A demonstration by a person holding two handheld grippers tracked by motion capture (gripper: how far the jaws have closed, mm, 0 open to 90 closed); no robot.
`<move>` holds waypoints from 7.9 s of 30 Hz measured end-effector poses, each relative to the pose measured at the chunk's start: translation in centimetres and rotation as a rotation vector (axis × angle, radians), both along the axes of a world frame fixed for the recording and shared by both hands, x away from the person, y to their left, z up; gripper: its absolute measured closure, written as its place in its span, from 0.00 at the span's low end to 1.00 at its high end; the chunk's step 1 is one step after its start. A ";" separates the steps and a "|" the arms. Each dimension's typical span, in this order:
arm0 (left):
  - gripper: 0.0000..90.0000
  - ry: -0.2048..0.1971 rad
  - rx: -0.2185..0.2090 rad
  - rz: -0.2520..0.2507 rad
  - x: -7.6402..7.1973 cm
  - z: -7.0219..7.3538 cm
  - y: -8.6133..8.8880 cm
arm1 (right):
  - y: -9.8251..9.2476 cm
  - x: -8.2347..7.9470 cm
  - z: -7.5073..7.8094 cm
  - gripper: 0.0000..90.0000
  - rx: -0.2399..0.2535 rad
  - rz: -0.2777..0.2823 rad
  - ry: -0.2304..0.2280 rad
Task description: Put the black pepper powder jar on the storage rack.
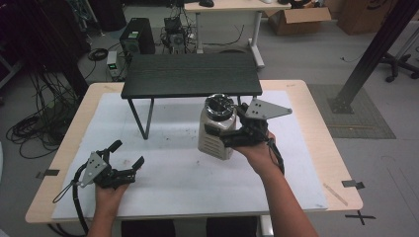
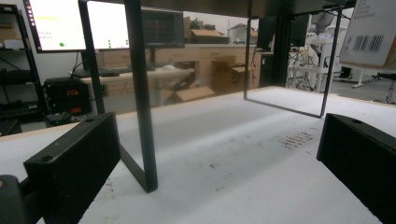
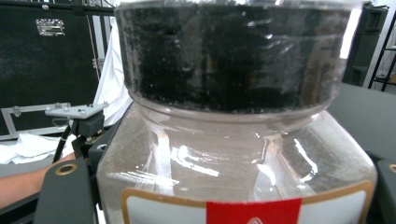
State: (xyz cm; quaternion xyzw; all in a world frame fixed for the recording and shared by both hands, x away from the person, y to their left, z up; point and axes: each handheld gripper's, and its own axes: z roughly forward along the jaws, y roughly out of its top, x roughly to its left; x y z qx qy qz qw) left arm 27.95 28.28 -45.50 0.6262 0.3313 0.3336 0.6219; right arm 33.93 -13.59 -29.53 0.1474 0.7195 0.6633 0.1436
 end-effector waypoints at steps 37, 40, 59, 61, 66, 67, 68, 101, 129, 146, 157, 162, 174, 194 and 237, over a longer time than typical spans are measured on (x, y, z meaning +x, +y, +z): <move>0.00 0.006 -0.005 -0.001 0.1 0.0 0.0 | -0.6 3.5 10.0 0.25 0.025 -0.005 -0.007; 0.00 0.004 -0.002 0.000 0.1 0.0 0.0 | -0.6 4.0 10.4 0.25 0.029 -0.011 -0.004; 0.00 0.006 -0.007 -0.001 0.1 0.0 0.0 | -0.2 7.4 11.6 0.25 0.012 -0.058 0.017; 0.00 0.005 -0.007 0.000 0.1 0.0 0.0 | -0.1 7.9 11.6 0.25 0.008 -0.062 0.018; 0.00 0.004 -0.005 0.001 0.1 0.0 0.0 | 0.3 9.3 11.6 0.25 0.008 -0.070 0.023; 0.00 0.004 -0.004 0.000 0.1 0.0 0.0 | 0.3 9.4 11.6 0.25 0.008 -0.071 0.024; 0.00 0.005 -0.003 0.001 0.1 0.0 0.0 | 0.4 9.7 11.6 0.25 0.007 -0.074 0.025; 0.00 0.004 -0.008 -0.001 0.1 0.0 0.0 | 2.4 15.2 10.7 0.25 0.003 -0.138 0.038; 0.00 0.004 -0.010 0.000 0.1 0.0 0.0 | 2.0 14.8 10.2 0.12 0.046 -0.157 0.060; 0.00 0.004 -0.005 0.000 0.0 0.0 0.0 | 1.2 13.6 10.5 0.00 0.092 -0.160 0.043; 0.00 0.007 -0.008 0.001 0.1 0.0 0.0 | -1.1 11.5 10.4 0.00 0.111 -0.164 0.024; 0.00 0.007 -0.007 0.000 0.1 0.0 0.0 | -1.9 10.7 10.2 0.00 0.114 -0.160 0.016; 0.00 0.008 -0.005 -0.001 0.1 0.0 0.0 | -4.4 7.8 8.9 0.00 0.098 -0.172 -0.033; 0.00 0.007 -0.005 -0.001 0.1 0.0 0.0 | -5.8 4.6 5.8 0.00 0.071 -0.161 -0.041; 0.00 0.005 -0.006 -0.001 0.1 0.0 0.0 | -6.3 1.8 -4.9 0.00 0.097 -0.173 0.015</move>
